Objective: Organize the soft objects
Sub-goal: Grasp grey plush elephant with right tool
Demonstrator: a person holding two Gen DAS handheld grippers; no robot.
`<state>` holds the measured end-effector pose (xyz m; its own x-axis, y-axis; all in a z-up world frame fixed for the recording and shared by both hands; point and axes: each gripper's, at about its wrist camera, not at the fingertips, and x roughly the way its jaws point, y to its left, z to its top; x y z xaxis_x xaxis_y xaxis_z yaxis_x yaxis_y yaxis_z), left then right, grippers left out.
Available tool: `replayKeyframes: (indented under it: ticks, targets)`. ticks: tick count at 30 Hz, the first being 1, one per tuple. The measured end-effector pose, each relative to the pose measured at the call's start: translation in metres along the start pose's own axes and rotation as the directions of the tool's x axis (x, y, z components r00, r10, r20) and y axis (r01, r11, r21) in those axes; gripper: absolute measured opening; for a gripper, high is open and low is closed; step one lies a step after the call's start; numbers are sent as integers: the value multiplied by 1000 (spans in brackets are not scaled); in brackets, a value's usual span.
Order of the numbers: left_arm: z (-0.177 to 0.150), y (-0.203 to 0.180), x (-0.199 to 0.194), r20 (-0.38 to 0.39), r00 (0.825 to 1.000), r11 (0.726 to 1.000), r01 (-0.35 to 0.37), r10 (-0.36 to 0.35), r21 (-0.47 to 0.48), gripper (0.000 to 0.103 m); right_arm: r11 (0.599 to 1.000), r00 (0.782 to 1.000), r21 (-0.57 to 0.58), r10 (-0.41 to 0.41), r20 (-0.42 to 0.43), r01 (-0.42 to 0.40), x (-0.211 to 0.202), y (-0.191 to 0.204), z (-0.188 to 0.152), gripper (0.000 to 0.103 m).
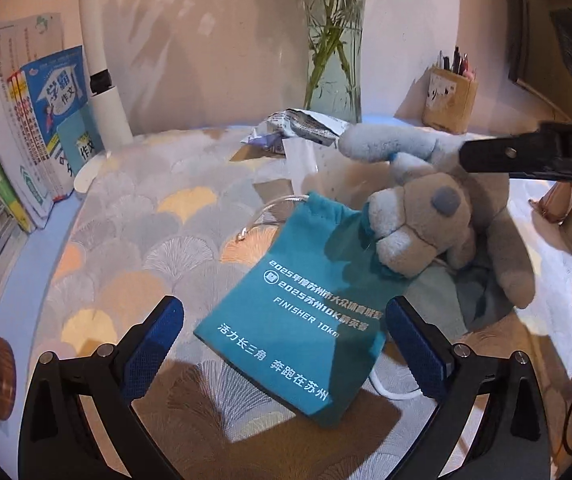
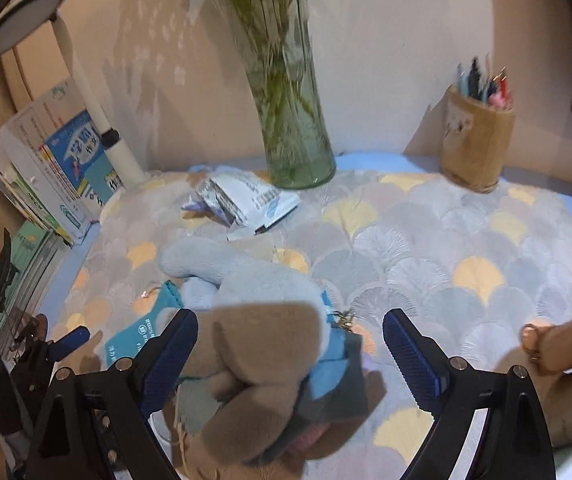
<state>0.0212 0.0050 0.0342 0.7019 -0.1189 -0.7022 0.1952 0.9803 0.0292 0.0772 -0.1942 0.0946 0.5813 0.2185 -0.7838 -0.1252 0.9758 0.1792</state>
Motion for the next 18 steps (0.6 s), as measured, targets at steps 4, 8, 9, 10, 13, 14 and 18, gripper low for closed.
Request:
replayKeyframes:
  ticks: [4,8,9,10,13,14,18]
  targets:
    - [0,8,-4,22,999,999,31,-31,-32,100,1000,1000,-25,16,6,-16,12,8,1,80]
    - [1,17,-1,12,998,996,59,-59,-73,100,993,998,-107,-40,57,46,3,25,-8,58]
    - [1,17,-1,16,998,996,57,-56,-76,100,993,997,-113,-39,71,46,-3,28,-12,57]
    - [1,17,-2,19,998,996,55,-54,-74,100,993,995,-105,-41,90,51,-13,30,-16,57]
    - [1,13,-2,20,999,998,45,-44,-51,100,999,991,-34,-34,127,39,-43,27,-25,57]
    - [1,11,-2,22,999,998,43,-43,-42,100,999,989,-8,-30,145,32,-57,25,-30,57]
    - [1,13,-2,20,999,998,49,-48,-40,100,993,977,87,-98,188,83,-104,6,-47,58]
